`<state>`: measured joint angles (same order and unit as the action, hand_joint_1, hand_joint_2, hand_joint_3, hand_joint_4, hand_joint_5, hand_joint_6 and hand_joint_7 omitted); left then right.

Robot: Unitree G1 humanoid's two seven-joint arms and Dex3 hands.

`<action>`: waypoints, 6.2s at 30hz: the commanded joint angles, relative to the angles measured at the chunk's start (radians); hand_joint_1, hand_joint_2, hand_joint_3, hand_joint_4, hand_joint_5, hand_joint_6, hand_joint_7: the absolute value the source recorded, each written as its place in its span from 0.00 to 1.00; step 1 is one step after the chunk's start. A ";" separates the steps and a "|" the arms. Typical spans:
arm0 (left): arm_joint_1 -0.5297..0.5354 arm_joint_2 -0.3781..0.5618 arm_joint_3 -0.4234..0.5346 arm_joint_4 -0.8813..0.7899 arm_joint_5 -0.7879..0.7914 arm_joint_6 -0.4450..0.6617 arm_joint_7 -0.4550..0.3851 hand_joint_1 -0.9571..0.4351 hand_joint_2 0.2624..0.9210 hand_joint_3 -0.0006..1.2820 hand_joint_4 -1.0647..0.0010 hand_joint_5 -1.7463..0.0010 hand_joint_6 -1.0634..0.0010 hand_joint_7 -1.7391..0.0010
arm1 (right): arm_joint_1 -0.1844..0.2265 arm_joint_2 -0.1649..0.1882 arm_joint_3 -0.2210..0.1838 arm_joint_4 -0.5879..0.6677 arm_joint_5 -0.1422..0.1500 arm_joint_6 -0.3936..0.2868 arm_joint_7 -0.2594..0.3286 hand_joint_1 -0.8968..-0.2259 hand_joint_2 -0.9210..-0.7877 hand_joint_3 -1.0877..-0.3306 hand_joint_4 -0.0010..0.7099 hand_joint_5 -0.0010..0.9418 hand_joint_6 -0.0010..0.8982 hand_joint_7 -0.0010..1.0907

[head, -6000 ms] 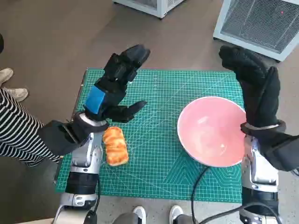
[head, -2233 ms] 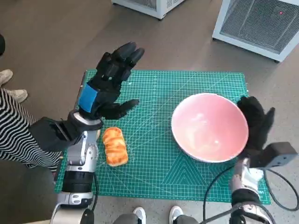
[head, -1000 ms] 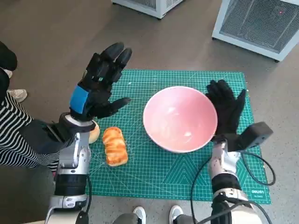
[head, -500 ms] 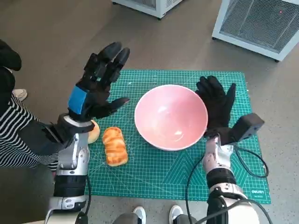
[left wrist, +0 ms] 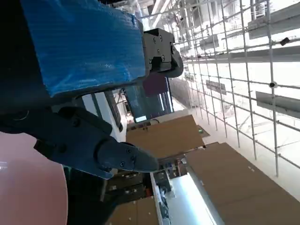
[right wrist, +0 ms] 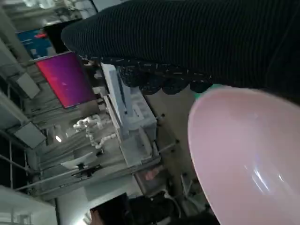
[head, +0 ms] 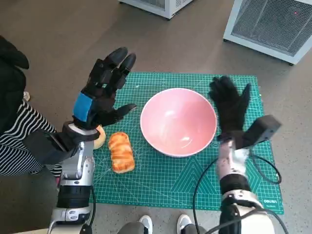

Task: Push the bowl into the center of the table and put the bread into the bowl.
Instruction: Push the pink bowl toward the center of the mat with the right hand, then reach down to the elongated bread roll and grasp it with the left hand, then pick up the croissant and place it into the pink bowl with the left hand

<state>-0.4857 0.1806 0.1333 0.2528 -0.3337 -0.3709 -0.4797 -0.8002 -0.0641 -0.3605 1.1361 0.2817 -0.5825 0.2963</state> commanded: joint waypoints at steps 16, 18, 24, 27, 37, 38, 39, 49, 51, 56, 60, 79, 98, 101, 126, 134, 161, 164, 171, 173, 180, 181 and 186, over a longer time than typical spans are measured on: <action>-0.024 -0.018 -0.008 -0.022 0.009 -0.001 0.012 0.40 1.00 0.11 0.85 0.97 1.00 0.69 | 0.197 -0.083 0.151 -0.581 -0.053 -0.060 0.047 0.31 0.00 0.48 0.16 0.02 0.08 0.43; -0.031 -0.013 -0.005 -0.022 0.005 0.001 0.006 0.40 1.00 0.11 0.85 0.97 1.00 0.69 | 0.221 -0.087 0.169 -0.674 -0.042 -0.029 0.054 0.30 0.00 0.50 0.18 0.03 0.10 0.43; -0.052 0.029 0.011 -0.035 -0.014 0.019 -0.028 0.38 1.00 0.10 0.85 0.97 1.00 0.69 | 0.271 -0.104 0.200 -0.860 -0.021 0.054 0.067 0.28 0.00 0.55 0.20 0.03 0.12 0.44; -0.071 0.079 0.020 -0.027 -0.013 0.015 -0.074 0.38 1.00 0.10 0.85 0.98 1.00 0.69 | 0.282 -0.115 0.198 -0.903 0.000 0.080 0.083 0.28 0.00 0.55 0.21 0.03 0.12 0.45; -0.209 0.402 -0.004 0.103 0.008 -0.057 -0.479 0.45 0.88 0.03 0.79 0.97 0.98 0.64 | 0.300 -0.130 0.192 -0.960 0.016 0.121 0.089 0.27 0.00 0.56 0.23 0.03 0.13 0.45; -0.230 0.472 -0.030 0.093 0.031 -0.023 -0.549 0.49 0.83 0.01 0.76 0.98 0.94 0.65 | 0.299 -0.131 0.189 -0.953 0.009 0.120 0.082 0.26 0.00 0.56 0.23 0.02 0.13 0.45; -0.245 0.519 -0.049 0.089 0.046 0.000 -0.599 0.52 0.82 0.01 0.76 0.98 0.90 0.67 | 0.299 -0.132 0.188 -0.947 0.004 0.120 0.077 0.27 0.00 0.56 0.23 0.02 0.13 0.45; -0.238 0.623 -0.114 0.037 0.162 -0.056 -0.678 0.59 0.81 0.00 0.76 1.00 0.69 0.83 | 0.298 -0.123 0.189 -0.947 -0.010 0.145 0.046 0.30 0.00 0.55 0.23 0.02 0.13 0.45; -0.232 0.629 -0.130 0.033 0.183 -0.086 -0.685 0.59 0.81 0.00 0.76 1.00 0.67 0.84 | 0.300 -0.120 0.190 -0.952 -0.010 0.153 0.040 0.30 0.00 0.55 0.23 0.02 0.13 0.45; -0.219 0.639 -0.180 0.032 0.235 -0.124 -0.702 0.60 0.81 0.00 0.76 1.00 0.64 0.89 | 0.300 -0.117 0.192 -0.955 -0.008 0.165 0.033 0.30 0.00 0.56 0.23 0.02 0.13 0.45; -0.202 0.658 -0.221 0.002 0.286 -0.116 -0.707 0.61 0.81 0.00 0.77 1.00 0.62 0.92 | 0.301 -0.116 0.189 -0.961 -0.004 0.175 0.029 0.29 0.00 0.56 0.24 0.02 0.13 0.45; -0.189 0.561 -0.337 0.222 0.456 -0.438 -0.548 0.54 0.76 0.00 0.73 0.99 0.55 0.97 | 0.322 -0.125 0.177 -0.982 -0.006 0.190 0.017 0.27 0.00 0.57 0.24 0.01 0.12 0.45; -0.296 0.473 -0.491 0.570 0.788 -0.611 -0.267 0.57 0.75 0.00 0.65 0.99 0.51 0.98 | 0.342 -0.126 0.172 -0.979 -0.022 0.166 0.011 0.30 0.00 0.53 0.24 0.01 0.11 0.45; -0.309 0.460 -0.514 0.615 0.827 -0.622 -0.220 0.59 0.76 0.00 0.63 0.99 0.49 0.98 | 0.343 -0.127 0.170 -0.977 -0.022 0.164 0.012 0.30 0.00 0.53 0.24 0.01 0.11 0.45; -0.375 0.462 -0.642 0.753 0.990 -0.658 -0.001 0.69 1.00 0.06 0.37 0.39 0.39 0.30 | 0.366 -0.134 0.166 -0.999 -0.029 0.158 0.000 0.31 0.00 0.52 0.21 0.00 0.08 0.45; -0.387 0.487 -0.652 0.730 1.016 -0.655 0.033 0.69 1.00 0.03 0.35 0.40 0.34 0.31 | 0.364 -0.130 0.171 -0.988 -0.036 0.148 -0.007 0.30 0.00 0.51 0.21 0.00 0.07 0.45; -0.407 0.604 -0.410 0.240 0.368 -0.348 -0.445 0.69 1.00 0.03 0.35 0.41 0.34 0.30 | 0.363 -0.127 0.173 -0.988 -0.012 0.149 -0.002 0.31 0.00 0.51 0.21 0.00 0.06 0.46; -0.434 0.577 -0.366 0.182 0.335 -0.285 -0.430 0.69 1.00 0.04 0.37 0.39 0.36 0.30 | 0.363 -0.127 0.174 -0.989 -0.011 0.149 -0.001 0.31 0.00 0.51 0.21 0.00 0.06 0.46; -0.497 0.436 -0.326 0.166 0.368 -0.283 -0.302 0.69 1.00 0.04 0.39 0.36 0.35 0.32 | 0.362 -0.125 0.174 -0.984 -0.011 0.145 0.001 0.31 0.00 0.51 0.21 0.00 0.06 0.46; -0.518 0.388 -0.326 0.189 0.387 -0.296 -0.258 0.69 1.00 0.04 0.38 0.37 0.34 0.32 | 0.363 -0.124 0.175 -0.983 -0.011 0.143 0.001 0.31 0.00 0.51 0.21 0.00 0.06 0.46; -0.589 0.264 -0.353 0.339 0.473 -0.353 -0.154 0.69 1.00 0.02 0.35 0.39 0.33 0.33 | 0.365 -0.122 0.176 -0.978 -0.013 0.135 0.003 0.31 0.00 0.51 0.21 0.00 0.06 0.46; -0.601 0.252 -0.360 0.370 0.496 -0.369 -0.137 0.69 1.00 0.02 0.34 0.39 0.33 0.33 | 0.366 -0.122 0.176 -0.978 -0.013 0.134 0.003 0.31 0.00 0.51 0.21 0.00 0.06 0.46; -0.674 0.195 -0.413 0.527 0.624 -0.427 -0.043 0.69 1.00 0.03 0.36 0.38 0.35 0.32 | 0.371 -0.121 0.175 -0.977 -0.010 0.131 0.005 0.32 0.00 0.51 0.21 0.00 0.06 0.46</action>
<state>-1.0987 0.4044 -0.2462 0.6871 0.2063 -0.7651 -0.5889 -0.4522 -0.1891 -0.1885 0.1472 0.2717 -0.4569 0.2951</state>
